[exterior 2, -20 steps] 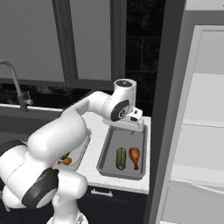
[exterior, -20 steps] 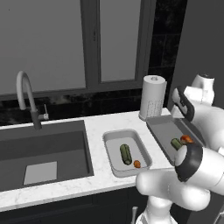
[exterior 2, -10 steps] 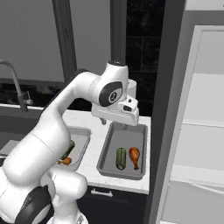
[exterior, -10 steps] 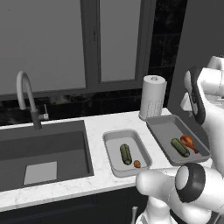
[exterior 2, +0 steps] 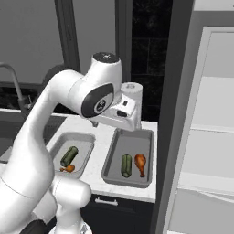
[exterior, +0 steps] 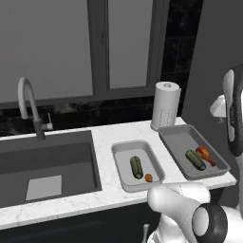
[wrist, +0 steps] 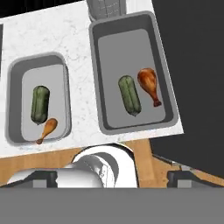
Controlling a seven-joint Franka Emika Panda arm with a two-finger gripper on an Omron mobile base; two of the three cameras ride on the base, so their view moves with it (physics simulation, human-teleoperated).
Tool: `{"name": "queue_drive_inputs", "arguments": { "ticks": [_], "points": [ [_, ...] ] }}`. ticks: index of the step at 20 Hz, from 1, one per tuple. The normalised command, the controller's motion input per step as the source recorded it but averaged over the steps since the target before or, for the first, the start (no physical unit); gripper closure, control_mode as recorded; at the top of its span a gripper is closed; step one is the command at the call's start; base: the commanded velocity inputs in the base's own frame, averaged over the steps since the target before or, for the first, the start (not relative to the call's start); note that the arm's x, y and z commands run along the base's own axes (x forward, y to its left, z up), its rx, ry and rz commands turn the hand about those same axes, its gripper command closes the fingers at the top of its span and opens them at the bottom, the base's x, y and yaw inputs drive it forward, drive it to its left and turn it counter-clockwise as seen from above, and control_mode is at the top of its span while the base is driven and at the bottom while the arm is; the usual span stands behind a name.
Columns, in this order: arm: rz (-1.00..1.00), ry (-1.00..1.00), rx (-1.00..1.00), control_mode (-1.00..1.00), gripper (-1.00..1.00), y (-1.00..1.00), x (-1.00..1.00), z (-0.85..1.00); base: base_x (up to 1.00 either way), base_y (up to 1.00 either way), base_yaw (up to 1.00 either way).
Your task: Place one cucumber and one chicken drumstick in each tupperware on the nearby counter, to pack two identical lunches.
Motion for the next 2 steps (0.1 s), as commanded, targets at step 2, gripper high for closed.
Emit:
{"name": "queue_drive_inputs", "arguments": {
  "ticks": [2],
  "points": [
    [0.0,-0.5,-0.11,-1.0,-1.0,0.26,-0.52,0.14,0.0,0.0,0.0]
  ]
}}
